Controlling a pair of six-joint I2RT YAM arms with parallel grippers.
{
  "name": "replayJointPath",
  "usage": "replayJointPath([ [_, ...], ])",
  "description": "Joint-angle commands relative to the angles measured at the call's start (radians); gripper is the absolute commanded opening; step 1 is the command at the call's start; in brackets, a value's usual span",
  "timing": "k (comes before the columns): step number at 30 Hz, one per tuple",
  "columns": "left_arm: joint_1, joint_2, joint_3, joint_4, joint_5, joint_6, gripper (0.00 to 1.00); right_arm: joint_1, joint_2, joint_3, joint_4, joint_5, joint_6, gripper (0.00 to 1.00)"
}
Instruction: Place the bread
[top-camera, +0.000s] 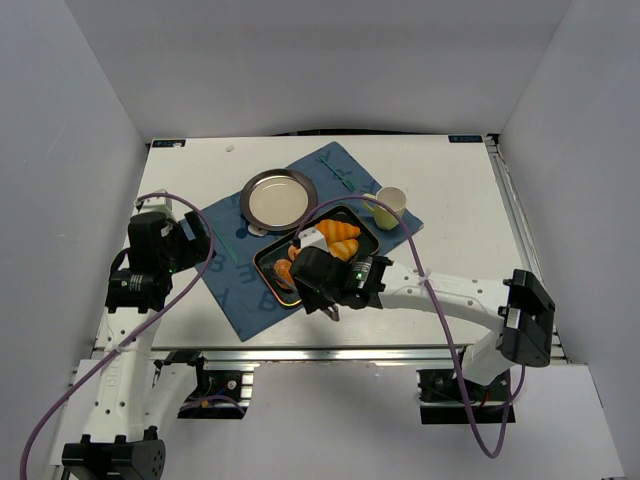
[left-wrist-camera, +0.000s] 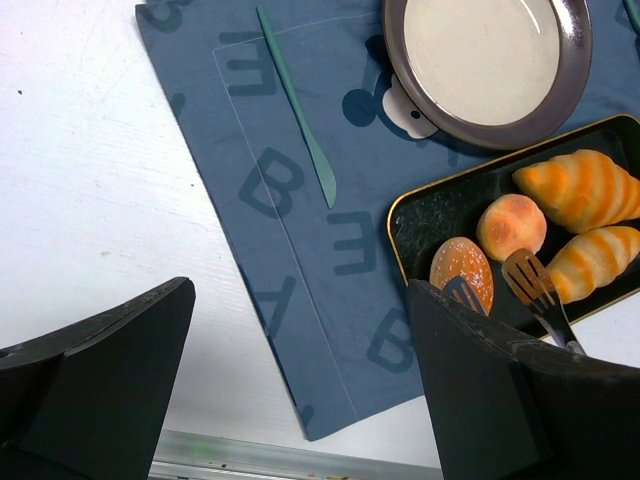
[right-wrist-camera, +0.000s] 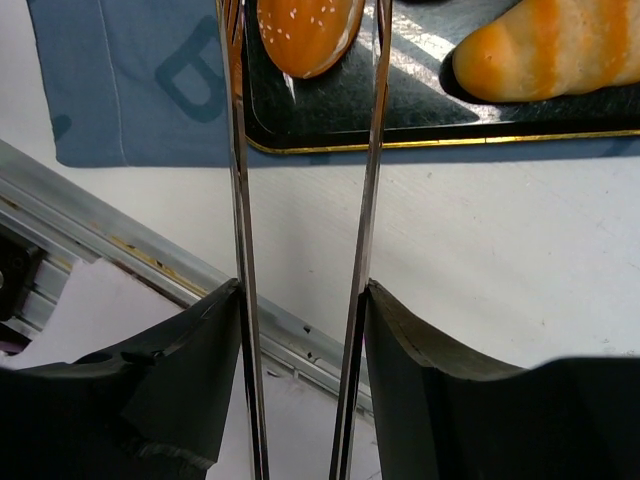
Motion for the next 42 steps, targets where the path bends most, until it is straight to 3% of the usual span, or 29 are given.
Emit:
replayJointPath([
  [1, 0.000, -0.015, -0.004, 0.010, 0.005, 0.002, 0.98, 0.007, 0.008, -0.008, 0.028, -0.005, 0.021, 0.56],
  [7, 0.000, -0.015, -0.008, 0.010, 0.007, 0.003, 0.98, 0.007, 0.044, -0.004, 0.021, -0.031, 0.017, 0.49],
  [13, 0.000, -0.018, -0.008, 0.005, 0.004, 0.005, 0.98, 0.007, 0.031, 0.013, 0.012, -0.038, 0.021, 0.29],
  [25, 0.000, -0.027, -0.017, 0.008, -0.025, 0.002, 0.98, 0.005, -0.111, 0.264, -0.091, 0.010, -0.064, 0.29],
  [34, 0.000, -0.069, -0.053, 0.058, 0.001, -0.032, 0.98, -0.229, 0.105, 0.510, -0.027, -0.089, -0.221, 0.29],
  [42, 0.000, -0.089, -0.045, 0.088, 0.044, -0.050, 0.98, -0.340, 0.311, 0.630, 0.034, -0.172, -0.299, 0.29],
])
